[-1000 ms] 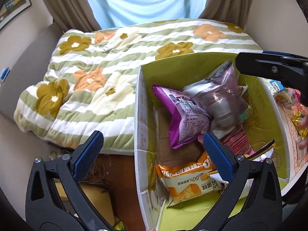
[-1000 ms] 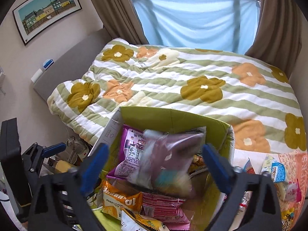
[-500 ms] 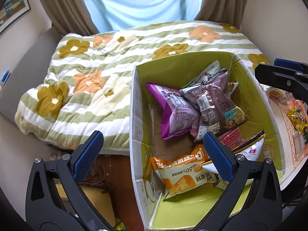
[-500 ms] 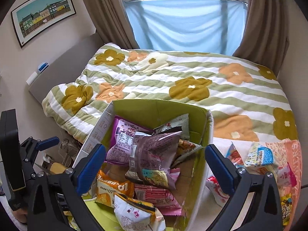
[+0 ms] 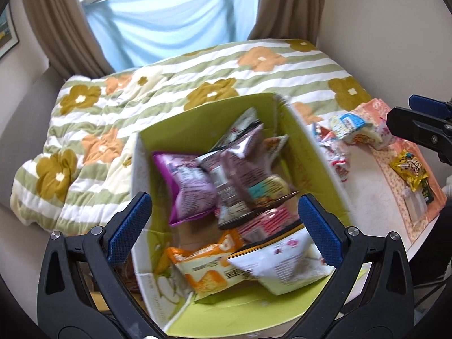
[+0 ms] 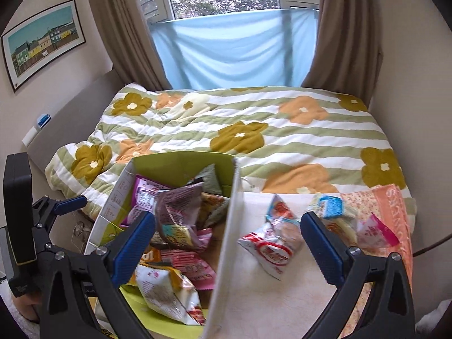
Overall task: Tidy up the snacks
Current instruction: 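Grasp the shrimp-flake bag with the left tool while the right tool grasps the yellow Pillows bag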
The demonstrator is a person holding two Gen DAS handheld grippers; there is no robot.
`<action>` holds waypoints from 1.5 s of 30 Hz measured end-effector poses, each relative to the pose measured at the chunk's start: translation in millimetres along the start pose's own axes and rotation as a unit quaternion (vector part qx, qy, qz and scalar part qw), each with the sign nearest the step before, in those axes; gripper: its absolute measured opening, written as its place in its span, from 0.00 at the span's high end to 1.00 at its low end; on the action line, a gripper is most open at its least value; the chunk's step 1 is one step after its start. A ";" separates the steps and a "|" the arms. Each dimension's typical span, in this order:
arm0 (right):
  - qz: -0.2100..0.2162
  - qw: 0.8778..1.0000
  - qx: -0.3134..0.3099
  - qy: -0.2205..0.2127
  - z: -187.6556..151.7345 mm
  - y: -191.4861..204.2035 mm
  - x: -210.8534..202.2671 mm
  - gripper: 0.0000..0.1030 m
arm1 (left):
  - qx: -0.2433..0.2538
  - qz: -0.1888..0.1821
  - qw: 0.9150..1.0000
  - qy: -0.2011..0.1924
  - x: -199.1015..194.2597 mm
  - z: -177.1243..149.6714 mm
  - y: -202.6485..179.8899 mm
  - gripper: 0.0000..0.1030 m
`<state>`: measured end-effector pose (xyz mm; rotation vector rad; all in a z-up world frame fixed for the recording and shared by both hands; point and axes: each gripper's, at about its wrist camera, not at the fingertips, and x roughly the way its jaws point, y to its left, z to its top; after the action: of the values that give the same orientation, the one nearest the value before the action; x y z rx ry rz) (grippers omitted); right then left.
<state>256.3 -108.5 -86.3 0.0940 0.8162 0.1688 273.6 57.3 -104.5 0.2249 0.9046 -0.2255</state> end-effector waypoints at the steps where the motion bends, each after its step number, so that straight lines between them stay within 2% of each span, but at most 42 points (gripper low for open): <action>1: -0.001 1.000 0.003 -0.003 -2.9 -10.4 -5.8 0.01 | 0.004 -0.002 1.000 -0.004 -2.2 2.9 -10.8 0.00; 8: -0.024 1.000 -0.007 -0.006 -22.7 -81.7 -41.7 0.01 | 0.007 -0.010 1.000 -0.006 -6.5 19.3 -93.4 0.00; 10: -0.042 0.999 -0.022 -0.010 -31.5 -105.2 -53.3 0.01 | 0.004 -0.012 1.000 -0.004 -4.8 22.2 -117.2 0.00; 15: -0.064 0.997 -0.027 0.016 -52.3 -169.2 -61.2 0.01 | -0.003 -0.009 1.000 0.004 5.7 26.0 -171.3 0.00; 19: -0.073 0.997 -0.017 0.032 -65.6 -207.5 -59.2 0.01 | 0.006 0.002 1.000 0.014 17.8 29.1 -199.4 0.00; 23: -0.078 0.996 -0.002 0.050 -78.5 -233.5 -47.7 0.01 | 0.043 0.042 0.998 0.026 40.3 33.7 -220.3 0.00; 26: -0.085 0.994 0.001 0.063 -88.7 -245.4 -34.6 0.01 | 0.071 0.064 0.995 0.038 62.4 36.6 -230.3 0.00; 34: -0.099 0.990 0.023 0.095 -110.3 -255.9 7.8 0.01 | 0.120 0.088 0.986 0.081 130.0 46.7 -232.4 0.00; 37: -0.114 0.988 0.019 0.106 -118.0 -255.3 21.5 0.01 | 0.124 0.090 0.983 0.100 149.0 44.9 -227.0 0.00; 41: -0.126 0.984 0.008 0.124 -124.4 -254.7 40.0 0.01 | 0.100 0.081 0.983 0.130 169.1 41.2 -218.2 0.00; 45: -0.136 0.981 -0.001 0.138 -127.3 -256.8 53.2 0.06 | 0.098 0.073 0.983 0.136 177.9 42.2 -222.2 0.00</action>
<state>228.1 -348.5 -249.3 -0.0441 1.0969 -0.0786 347.8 -184.1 -242.5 0.5128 1.1315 -0.1494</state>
